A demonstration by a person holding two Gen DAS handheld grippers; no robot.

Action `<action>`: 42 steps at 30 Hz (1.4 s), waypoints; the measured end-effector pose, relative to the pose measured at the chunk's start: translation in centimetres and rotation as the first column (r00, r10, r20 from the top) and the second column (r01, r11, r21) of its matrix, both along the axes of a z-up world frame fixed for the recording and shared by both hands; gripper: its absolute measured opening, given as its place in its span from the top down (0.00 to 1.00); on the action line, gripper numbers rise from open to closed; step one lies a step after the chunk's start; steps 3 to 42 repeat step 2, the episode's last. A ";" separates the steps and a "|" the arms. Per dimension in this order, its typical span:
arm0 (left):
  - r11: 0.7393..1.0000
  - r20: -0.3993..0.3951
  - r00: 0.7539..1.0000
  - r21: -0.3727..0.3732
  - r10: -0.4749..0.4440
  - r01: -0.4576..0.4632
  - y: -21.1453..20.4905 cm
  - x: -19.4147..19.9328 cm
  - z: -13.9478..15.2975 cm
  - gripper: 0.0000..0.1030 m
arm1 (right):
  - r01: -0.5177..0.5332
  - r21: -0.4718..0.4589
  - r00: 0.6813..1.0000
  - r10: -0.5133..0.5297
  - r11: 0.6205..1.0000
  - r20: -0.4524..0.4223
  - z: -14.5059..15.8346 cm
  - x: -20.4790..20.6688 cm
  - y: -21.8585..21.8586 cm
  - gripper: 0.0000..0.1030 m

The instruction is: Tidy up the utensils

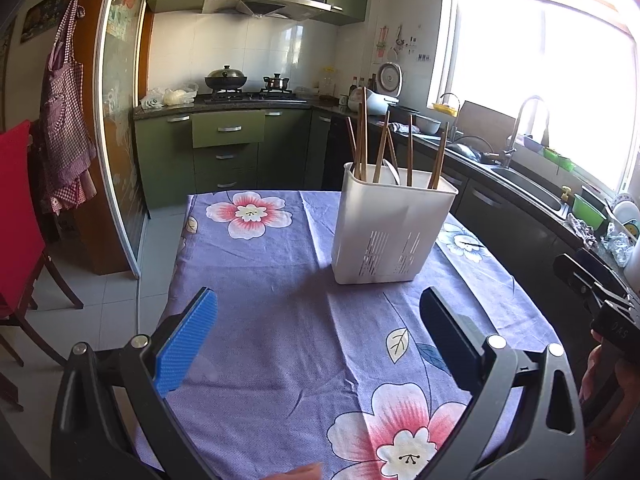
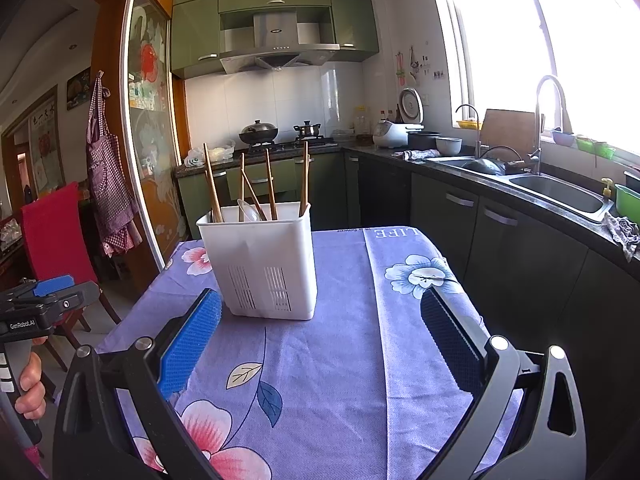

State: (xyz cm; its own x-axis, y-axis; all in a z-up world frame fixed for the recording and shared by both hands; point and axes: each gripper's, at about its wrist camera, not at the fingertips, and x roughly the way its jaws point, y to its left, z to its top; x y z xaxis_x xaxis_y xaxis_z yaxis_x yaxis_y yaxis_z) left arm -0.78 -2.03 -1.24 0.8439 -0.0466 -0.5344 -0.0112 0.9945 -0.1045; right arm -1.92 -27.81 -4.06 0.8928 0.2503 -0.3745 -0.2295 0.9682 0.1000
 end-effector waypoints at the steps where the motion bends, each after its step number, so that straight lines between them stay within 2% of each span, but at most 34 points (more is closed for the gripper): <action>1: 1.000 0.000 1.000 0.003 -0.002 0.002 0.0 0.0 -0.1 0.07 | 0.000 0.000 1.000 0.000 1.000 0.000 0.0 0.0 0.0 0.04; 42: 1.000 -0.002 1.000 0.005 -0.001 0.001 0.0 0.0 -0.2 0.07 | 0.000 0.000 1.000 0.000 1.000 -0.001 0.0 0.0 0.0 0.04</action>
